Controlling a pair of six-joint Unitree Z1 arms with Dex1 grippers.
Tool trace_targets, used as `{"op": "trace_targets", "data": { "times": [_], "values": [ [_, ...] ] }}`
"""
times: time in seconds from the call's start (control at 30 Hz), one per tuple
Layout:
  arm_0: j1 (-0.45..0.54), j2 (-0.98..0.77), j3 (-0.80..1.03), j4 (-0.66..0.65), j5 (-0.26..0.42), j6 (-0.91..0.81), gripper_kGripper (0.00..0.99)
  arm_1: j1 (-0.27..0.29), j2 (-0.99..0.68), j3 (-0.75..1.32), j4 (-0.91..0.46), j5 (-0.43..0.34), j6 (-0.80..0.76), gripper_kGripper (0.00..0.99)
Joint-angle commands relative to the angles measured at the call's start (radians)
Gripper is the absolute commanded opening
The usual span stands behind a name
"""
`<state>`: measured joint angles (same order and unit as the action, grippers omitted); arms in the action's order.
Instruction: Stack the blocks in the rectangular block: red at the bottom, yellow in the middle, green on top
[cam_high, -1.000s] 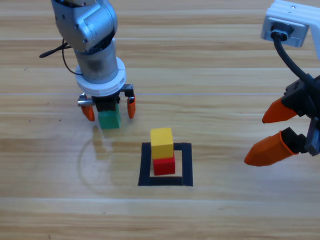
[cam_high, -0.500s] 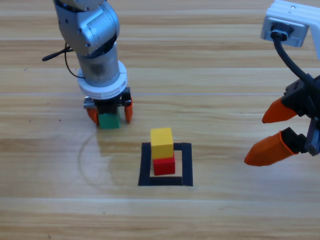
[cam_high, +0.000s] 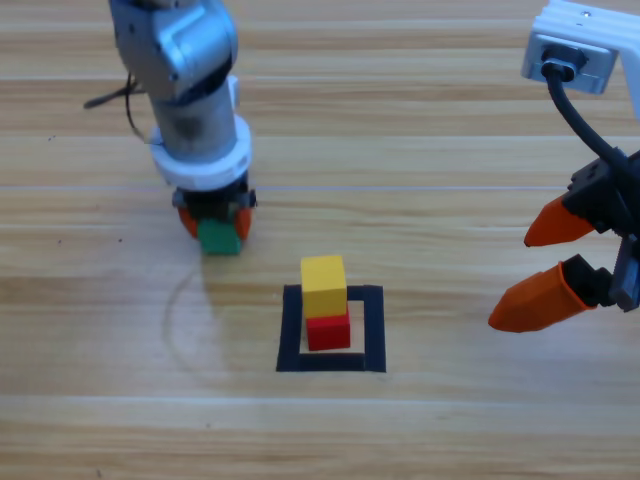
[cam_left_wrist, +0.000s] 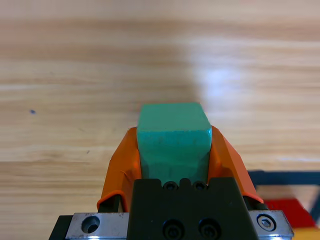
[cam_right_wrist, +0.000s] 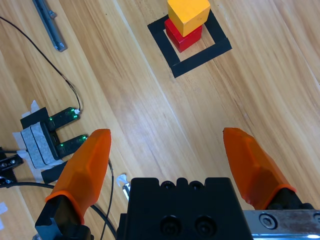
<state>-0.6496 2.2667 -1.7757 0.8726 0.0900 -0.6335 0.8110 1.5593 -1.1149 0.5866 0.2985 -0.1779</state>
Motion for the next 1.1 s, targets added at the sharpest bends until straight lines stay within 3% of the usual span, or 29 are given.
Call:
{"op": "trace_targets", "data": {
  "times": [0.03,0.2,0.5,0.93,1.1],
  "values": [
    [-0.027,-0.062,-0.297,0.227,0.011,0.089,0.092,-0.018,0.039,0.017,-0.021,-0.002,0.008,0.99],
    [-0.097,-0.081,-0.495,0.398,-0.027,0.173,0.091,-0.018,0.039,0.018,-0.022,-0.002,0.006,0.99],
    [-0.246,-0.23,-0.399,0.408,-0.023,0.135,0.091,-0.018,0.039,0.018,-0.022,0.001,0.006,0.99],
    [-0.366,-0.234,-0.35,0.499,0.142,-0.276,0.092,-0.018,0.036,0.021,-0.022,0.001,0.005,0.99],
    [-0.394,-0.204,-0.317,0.503,0.166,-0.445,0.092,-0.018,0.036,0.023,-0.022,0.002,0.005,0.99]
  ]
}}
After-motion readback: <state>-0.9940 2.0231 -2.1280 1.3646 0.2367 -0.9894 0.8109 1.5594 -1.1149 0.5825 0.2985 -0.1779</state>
